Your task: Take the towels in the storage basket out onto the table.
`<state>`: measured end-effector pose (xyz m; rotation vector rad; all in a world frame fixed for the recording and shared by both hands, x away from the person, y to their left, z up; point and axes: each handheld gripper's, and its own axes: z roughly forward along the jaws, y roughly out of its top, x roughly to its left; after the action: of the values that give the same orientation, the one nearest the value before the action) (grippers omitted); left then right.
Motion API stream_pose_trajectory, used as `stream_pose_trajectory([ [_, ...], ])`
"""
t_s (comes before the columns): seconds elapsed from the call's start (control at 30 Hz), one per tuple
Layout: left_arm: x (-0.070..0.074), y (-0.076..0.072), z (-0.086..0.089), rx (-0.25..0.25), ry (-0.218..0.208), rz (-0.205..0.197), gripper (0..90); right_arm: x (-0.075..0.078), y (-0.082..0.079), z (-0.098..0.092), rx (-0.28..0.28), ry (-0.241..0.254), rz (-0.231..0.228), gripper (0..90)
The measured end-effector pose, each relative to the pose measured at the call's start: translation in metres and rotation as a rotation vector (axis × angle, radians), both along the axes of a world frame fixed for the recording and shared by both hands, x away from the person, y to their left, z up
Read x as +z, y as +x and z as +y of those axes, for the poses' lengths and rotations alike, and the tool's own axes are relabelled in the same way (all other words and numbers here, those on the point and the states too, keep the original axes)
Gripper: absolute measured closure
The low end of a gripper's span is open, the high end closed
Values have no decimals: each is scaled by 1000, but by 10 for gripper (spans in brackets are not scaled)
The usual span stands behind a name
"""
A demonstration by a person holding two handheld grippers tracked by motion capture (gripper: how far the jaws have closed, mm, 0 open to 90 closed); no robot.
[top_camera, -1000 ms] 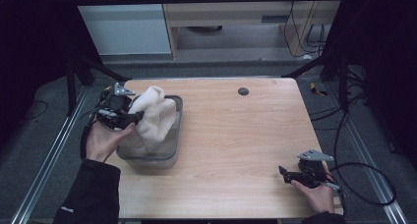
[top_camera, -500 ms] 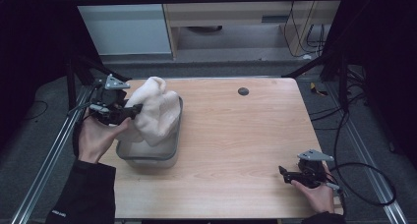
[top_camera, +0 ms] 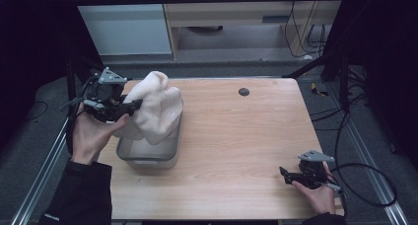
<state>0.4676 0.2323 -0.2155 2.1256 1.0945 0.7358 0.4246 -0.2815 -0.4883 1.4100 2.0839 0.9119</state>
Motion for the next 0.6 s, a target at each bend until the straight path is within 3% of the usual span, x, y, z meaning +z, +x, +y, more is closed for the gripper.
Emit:
stream_pose_trajectory([
  [0.23, 13, -4, -6, -32, -16, 9, 671, 0, 0, 0, 1, -1, 1, 117],
  [0.6, 19, -5, -24, -77, -8, 19, 671, 0, 0, 0, -2, 5, 4, 117],
])
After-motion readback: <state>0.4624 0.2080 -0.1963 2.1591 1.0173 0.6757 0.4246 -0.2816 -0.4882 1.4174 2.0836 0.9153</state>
